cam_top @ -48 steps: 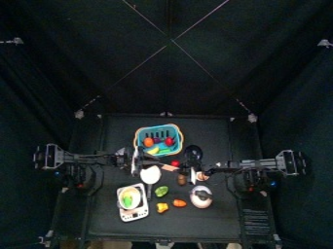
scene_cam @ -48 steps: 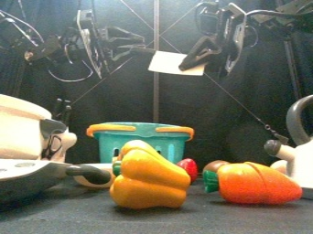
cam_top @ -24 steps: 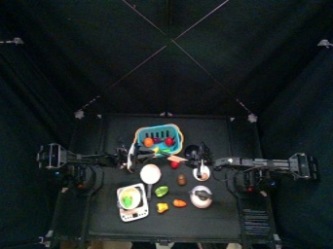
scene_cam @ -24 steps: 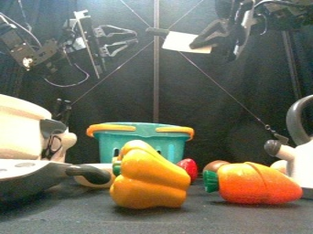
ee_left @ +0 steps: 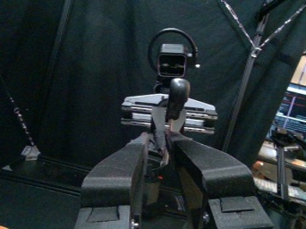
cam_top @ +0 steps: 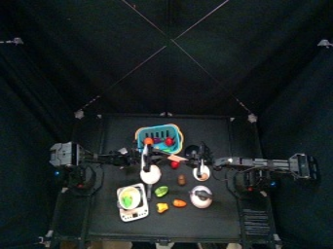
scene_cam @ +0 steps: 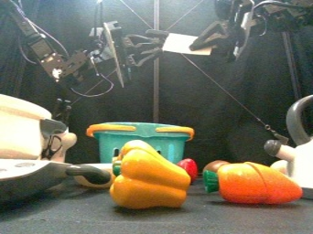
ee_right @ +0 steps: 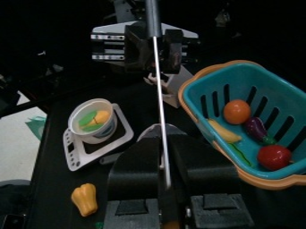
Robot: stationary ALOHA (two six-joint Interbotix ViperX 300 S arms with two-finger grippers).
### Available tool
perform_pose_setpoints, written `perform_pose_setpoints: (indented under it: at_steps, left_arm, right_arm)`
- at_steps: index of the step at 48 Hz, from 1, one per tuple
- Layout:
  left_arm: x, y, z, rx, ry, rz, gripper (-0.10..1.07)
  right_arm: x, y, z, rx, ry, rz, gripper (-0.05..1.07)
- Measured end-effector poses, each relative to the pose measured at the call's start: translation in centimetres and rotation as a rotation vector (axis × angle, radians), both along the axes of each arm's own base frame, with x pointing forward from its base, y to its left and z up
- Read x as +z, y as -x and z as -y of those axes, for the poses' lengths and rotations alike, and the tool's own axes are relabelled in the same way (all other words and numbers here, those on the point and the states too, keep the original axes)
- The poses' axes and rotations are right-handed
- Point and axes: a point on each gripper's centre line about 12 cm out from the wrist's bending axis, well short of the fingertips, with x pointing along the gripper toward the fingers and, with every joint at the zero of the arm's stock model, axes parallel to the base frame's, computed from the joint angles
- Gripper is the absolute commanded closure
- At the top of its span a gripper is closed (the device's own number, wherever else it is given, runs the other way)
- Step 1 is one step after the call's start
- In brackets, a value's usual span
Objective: Regrasp knife with left hand
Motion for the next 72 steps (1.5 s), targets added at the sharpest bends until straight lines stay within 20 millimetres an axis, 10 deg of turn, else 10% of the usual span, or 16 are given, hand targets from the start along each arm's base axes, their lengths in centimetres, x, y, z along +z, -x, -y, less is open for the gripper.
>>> perform_pose_setpoints:
  at_steps: [21,42,57,72]
  left_arm:
    - [-1.4,-1.1,-0.2,0.029,0.038,-0.025,0.23]
    - [-1.2,-1.3,-0.2,0.031,0.035,-0.019,0.59]
    - [-1.3,-1.3,0.0,0.013,0.028,-0.027,0.59]
    - [-3.2,-0.1,0.4,0.003,0.027,-0.164,0.59]
  right_arm:
    - [0.0,0.0,0.0,-0.001,0.001,0.000,0.65]
    - [-0.3,-0.1,0.1,-0.009,-0.017,-0.009,0.62]
    - [-2.0,-0.3,-0.2,0.004,-0.076,-0.045,0.19]
    - [-1.9,0.3,-0.3,0.005,-0.074,-0.038,0.17]
